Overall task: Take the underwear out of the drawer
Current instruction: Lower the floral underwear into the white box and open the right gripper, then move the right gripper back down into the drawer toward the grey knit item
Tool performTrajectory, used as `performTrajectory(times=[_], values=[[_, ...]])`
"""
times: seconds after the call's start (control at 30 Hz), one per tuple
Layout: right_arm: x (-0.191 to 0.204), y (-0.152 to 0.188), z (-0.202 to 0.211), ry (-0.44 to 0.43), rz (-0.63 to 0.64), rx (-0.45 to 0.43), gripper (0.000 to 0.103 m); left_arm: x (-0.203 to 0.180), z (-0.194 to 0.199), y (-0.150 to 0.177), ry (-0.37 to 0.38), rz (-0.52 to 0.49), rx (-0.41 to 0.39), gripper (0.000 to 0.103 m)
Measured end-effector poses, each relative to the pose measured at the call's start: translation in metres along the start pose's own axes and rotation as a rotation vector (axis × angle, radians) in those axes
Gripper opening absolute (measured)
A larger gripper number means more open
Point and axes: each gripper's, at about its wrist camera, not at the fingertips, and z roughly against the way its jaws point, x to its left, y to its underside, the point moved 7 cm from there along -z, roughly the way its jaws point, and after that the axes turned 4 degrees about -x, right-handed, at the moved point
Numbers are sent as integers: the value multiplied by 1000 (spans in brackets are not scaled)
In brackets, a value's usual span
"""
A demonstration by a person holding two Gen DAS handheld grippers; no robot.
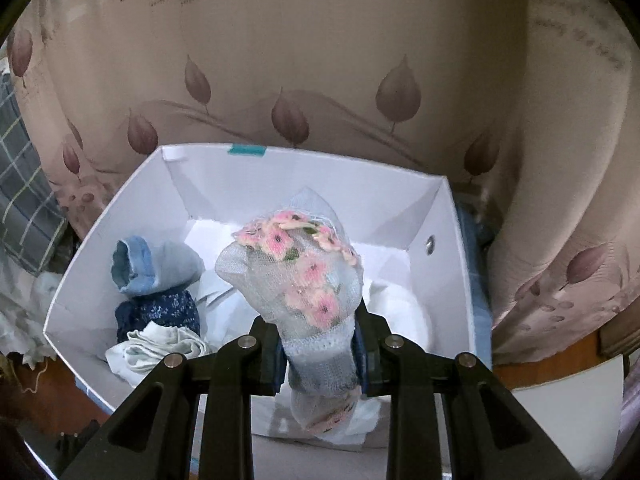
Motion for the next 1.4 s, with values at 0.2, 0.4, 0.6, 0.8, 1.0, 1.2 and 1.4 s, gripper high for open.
performTrajectory(times=[0.2,0.4,0.6,0.8,1.0,1.2,1.4], values=[[3,11,-10,12,-5,10,35,0,-1,0,1,5,7,58],[7,15,-7,28,30,6,49,0,-4,2,7,12,20,58],[12,21,25,-19,65,-42,49,-2,-6,3,-4,-5,24,58],[22,49,72,-113,128,-77,49,-4,-9,3,-9,-6,31,58],[32,108,100,-178,224,-29,49,-1,-8,4,-19,-3,26,58],[43,182,91,-242,285,94,48,3,-8,4,-20,12,30,58],[57,242,35,-226,372,247,42,4,-8,4,-17,13,34,58]])
